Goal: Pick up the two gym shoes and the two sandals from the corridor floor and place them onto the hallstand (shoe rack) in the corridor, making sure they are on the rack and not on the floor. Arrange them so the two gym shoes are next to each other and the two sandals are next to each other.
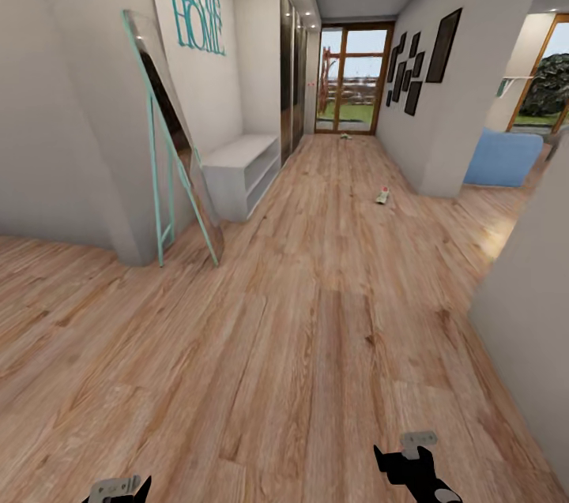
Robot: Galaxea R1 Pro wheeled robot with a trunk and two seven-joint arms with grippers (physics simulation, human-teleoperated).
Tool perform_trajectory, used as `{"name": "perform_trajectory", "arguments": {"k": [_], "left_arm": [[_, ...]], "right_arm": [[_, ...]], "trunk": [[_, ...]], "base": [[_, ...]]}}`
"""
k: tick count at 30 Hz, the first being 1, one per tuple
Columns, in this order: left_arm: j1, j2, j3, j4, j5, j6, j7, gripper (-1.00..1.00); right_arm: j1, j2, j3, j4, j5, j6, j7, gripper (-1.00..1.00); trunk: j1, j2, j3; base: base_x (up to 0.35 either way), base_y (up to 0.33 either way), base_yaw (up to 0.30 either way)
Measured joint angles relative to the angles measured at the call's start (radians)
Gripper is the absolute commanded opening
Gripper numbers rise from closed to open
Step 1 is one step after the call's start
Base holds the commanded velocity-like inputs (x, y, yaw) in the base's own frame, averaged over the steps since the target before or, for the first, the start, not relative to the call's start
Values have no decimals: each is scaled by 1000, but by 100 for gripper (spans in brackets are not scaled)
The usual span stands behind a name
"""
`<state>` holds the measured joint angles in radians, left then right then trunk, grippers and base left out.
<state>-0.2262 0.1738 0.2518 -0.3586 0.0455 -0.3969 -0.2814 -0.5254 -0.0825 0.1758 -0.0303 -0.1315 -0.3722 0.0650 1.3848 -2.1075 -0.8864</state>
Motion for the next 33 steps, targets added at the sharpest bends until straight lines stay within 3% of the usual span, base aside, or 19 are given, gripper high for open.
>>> {"name": "perform_trajectory", "arguments": {"k": [15, 33], "left_arm": [[0, 0, 1, 0, 3, 0, 1, 100], [0, 0, 2, 0, 3, -1, 1, 100]], "right_arm": [[0, -2, -1, 0, 0, 0, 0, 100], [1, 0, -1, 0, 0, 1, 1, 100]], "trunk": [[0, 0, 0], [0, 0, 4]], "base": [[340, 96, -12], [340, 94, -227]]}}
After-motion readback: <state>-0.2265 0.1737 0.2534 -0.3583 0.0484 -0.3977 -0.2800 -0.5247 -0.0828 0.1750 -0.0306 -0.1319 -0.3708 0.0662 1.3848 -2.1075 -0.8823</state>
